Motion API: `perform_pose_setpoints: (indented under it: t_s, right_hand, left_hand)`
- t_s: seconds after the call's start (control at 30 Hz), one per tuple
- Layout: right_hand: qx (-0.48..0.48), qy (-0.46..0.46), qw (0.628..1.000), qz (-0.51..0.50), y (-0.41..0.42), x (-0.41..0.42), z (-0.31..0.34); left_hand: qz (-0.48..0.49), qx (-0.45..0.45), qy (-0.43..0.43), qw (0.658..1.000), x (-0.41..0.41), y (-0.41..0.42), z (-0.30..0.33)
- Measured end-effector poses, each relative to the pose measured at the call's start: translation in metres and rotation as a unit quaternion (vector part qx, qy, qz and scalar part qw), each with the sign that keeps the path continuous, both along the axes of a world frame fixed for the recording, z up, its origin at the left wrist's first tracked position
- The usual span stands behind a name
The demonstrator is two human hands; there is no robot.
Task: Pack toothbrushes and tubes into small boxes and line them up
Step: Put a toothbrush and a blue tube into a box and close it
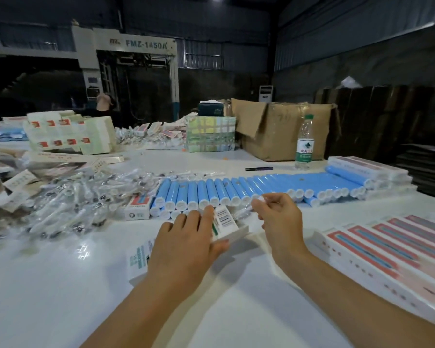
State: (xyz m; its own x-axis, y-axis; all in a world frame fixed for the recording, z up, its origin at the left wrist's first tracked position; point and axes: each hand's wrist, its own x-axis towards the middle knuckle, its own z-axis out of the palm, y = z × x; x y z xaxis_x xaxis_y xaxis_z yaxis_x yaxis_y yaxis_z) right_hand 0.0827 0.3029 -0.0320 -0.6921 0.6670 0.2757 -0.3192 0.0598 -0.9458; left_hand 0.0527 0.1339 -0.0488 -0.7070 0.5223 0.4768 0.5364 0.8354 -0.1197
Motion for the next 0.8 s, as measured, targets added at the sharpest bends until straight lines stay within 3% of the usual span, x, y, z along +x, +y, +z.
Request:
perform_pose_setpoints:
  t_s: [0.27, 0.43, 0.6, 0.7, 0.8]
  right_hand:
    - [-0.016, 0.006, 1.000, -0.017, -0.004, 0.001, 0.000]
    - [0.083, -0.006, 0.996, 0.036, -0.017, 0.003, -0.010]
    - [0.137, -0.088, 0.978, 0.133, -0.015, -0.001, -0.012]
    - [0.204, -0.134, 0.958, 0.151, -0.019, 0.001, -0.010]
    - [0.213, -0.156, 0.948, 0.177, -0.018, 0.002, -0.010]
  left_hand:
    - [-0.009, 0.007, 0.003, 1.000, 0.001, 0.001, 0.000]
    - [-0.008, 0.014, 0.008, 1.000, 0.001, 0.006, -0.001]
    - [0.019, 0.014, 0.018, 1.000, -0.007, -0.003, -0.001]
    - [0.008, 0.016, 0.015, 1.000, -0.007, -0.004, -0.003]
    - [0.001, 0.017, 0.019, 1.000, -0.005, -0.003, -0.003]
